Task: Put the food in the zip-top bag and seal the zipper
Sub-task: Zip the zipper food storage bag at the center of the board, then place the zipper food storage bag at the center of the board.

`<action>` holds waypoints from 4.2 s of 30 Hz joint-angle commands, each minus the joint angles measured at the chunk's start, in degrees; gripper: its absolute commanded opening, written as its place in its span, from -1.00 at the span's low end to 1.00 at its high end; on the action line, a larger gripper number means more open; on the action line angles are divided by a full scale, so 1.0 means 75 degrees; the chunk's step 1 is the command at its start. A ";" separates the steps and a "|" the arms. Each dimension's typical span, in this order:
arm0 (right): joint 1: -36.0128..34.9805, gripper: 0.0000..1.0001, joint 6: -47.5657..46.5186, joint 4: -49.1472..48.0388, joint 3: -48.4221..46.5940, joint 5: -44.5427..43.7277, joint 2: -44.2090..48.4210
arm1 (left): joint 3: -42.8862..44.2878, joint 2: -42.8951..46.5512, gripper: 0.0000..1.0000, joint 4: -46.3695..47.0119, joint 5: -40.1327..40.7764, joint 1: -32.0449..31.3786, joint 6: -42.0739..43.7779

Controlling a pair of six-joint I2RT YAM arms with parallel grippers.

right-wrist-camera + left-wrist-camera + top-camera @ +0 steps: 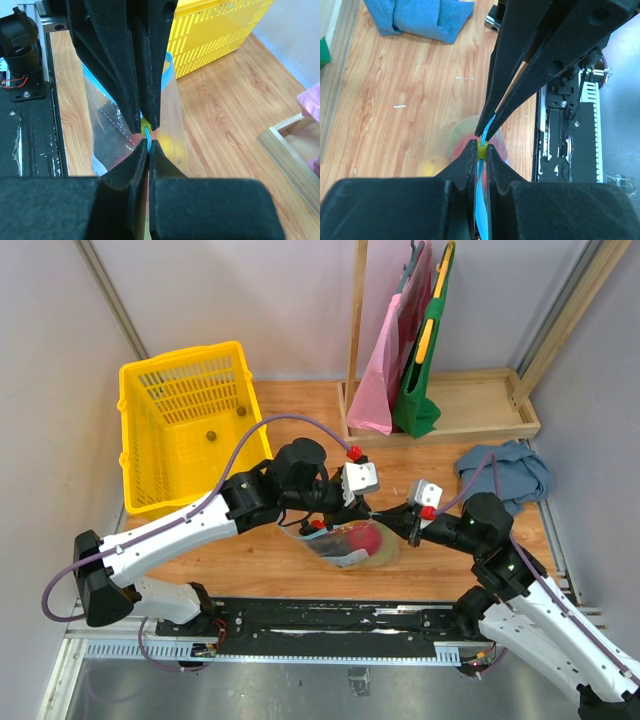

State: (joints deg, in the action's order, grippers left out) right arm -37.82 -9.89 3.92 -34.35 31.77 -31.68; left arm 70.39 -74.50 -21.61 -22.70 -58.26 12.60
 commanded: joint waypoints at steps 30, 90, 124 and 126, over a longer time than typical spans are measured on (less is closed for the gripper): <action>0.0139 -0.78 -0.0074 0.0573 -0.0404 -0.2146 0.0970 | -0.1014 0.1531 -0.99 -0.0945 0.1800 -0.0013 -0.0956; 0.0139 -0.99 -0.0634 0.1037 -0.0982 -0.6280 0.0408 | -0.1506 0.2273 -0.99 -0.1393 0.2133 -0.0007 -0.1473; 0.2110 -0.99 0.0951 -0.2730 -0.1165 -0.4252 -0.2490 | 0.0412 0.0061 -0.99 0.0558 0.3933 0.1838 -0.0225; 0.2113 -0.96 0.1234 -0.2641 -0.0757 -0.4141 -0.2254 | -0.0139 0.0142 -0.99 0.0592 0.3601 0.1838 -0.0455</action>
State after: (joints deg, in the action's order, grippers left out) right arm -22.72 -4.78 -10.48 -42.48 -3.09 -51.22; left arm 74.46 -75.16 -22.09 6.39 -44.66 8.91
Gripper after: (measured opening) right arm 0.013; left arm 0.098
